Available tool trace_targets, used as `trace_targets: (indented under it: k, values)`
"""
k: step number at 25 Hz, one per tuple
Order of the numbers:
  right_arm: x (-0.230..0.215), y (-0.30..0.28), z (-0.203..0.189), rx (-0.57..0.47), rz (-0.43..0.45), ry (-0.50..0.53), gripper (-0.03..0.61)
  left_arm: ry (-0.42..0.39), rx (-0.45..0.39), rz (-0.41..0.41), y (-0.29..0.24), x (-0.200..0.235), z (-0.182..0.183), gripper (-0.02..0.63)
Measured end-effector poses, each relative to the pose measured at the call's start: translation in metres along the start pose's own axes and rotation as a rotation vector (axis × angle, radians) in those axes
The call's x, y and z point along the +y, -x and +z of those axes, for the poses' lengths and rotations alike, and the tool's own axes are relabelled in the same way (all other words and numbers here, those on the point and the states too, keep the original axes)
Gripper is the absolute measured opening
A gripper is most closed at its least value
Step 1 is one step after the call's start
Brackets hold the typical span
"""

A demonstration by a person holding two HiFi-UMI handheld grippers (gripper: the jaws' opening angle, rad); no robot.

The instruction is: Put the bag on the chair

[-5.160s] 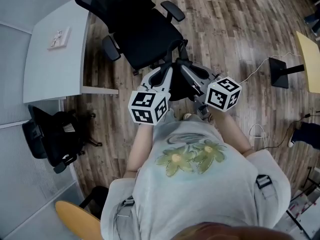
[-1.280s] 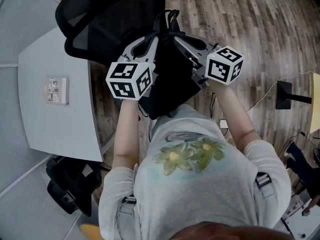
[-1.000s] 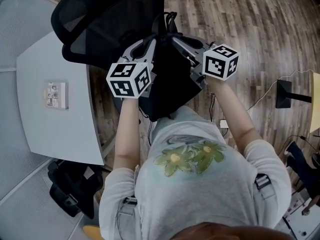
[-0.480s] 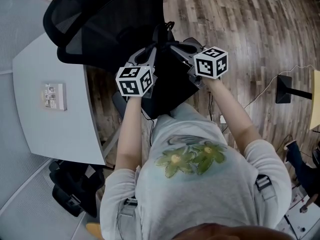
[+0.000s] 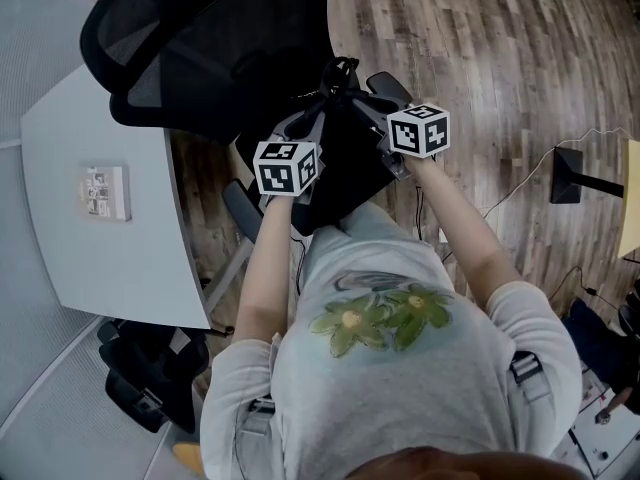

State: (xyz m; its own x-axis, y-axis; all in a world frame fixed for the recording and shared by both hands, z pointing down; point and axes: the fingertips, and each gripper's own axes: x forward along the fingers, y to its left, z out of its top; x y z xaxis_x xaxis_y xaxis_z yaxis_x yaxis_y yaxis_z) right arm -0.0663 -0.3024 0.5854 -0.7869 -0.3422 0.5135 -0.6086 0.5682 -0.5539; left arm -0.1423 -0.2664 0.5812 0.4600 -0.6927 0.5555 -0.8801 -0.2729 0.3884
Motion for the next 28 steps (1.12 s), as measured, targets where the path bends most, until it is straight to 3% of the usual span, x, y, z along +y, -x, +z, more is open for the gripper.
trace_targets:
  k: [5, 12, 21, 28]
  values:
    - [-0.018, -0.008, -0.021, 0.037, -0.021, -0.067, 0.051, 0.006, 0.052, 0.01, -0.014, 0.004, -0.026, 0.057]
    - [-0.034, -0.017, -0.041, 0.114, -0.067, -0.036, 0.052, 0.066, 0.081, 0.007, -0.029, 0.008, -0.049, 0.058]
    - [-0.054, -0.028, -0.069, 0.19, -0.096, -0.037, 0.08, 0.074, 0.135, 0.033, -0.051, 0.013, -0.07, 0.06]
    - [-0.065, -0.027, -0.083, 0.225, -0.111, -0.045, 0.135, 0.061, 0.15, 0.073, -0.058, 0.019, -0.079, 0.133]
